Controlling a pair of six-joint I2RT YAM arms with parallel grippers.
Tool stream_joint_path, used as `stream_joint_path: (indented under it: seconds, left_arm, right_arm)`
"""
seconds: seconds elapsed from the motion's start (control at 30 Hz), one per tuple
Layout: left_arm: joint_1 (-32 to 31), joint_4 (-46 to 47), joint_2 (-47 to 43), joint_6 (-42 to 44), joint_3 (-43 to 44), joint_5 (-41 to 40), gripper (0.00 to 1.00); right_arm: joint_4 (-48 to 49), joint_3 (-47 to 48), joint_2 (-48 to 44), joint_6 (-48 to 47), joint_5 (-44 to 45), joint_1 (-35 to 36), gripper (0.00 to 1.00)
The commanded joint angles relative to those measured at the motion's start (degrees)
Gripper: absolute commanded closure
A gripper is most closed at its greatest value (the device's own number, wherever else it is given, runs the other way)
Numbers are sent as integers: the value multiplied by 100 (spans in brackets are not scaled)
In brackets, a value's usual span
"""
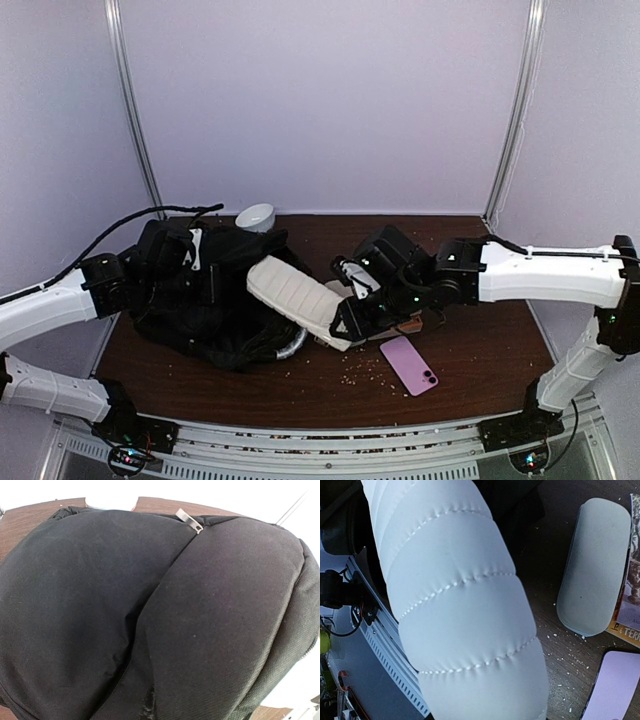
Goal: Pack the student bag
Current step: Place the stationery in the student bag.
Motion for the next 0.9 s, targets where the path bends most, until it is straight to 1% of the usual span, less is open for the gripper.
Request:
stream_joint_path:
  seconds: [0.0,0.17,0.47,0.67,0.8,0.87]
  left_arm:
    - [9,1005,-206,161,313,120,100]
    - [-17,1020,-176,158,313,202,100]
    - [-418,1021,-126,72,277,48,100]
    - [-678,1022,-61,36,286,-51,100]
    - [-769,1022,58,-38,227,-159,100]
    - [-772,1022,146,-115,190,-200,100]
  right_arm:
    - [-62,403,405,-137,-249,51,69]
    - [-85,660,823,-157,-29,-5,69]
    - [-167,1915,2002,-29,397,-386,69]
    - [-323,2670,2681,120,502,-591,69]
    - [-298,2932,2710,321,432,-634,67]
    - [-169,2862,2566,431,406,-630,61]
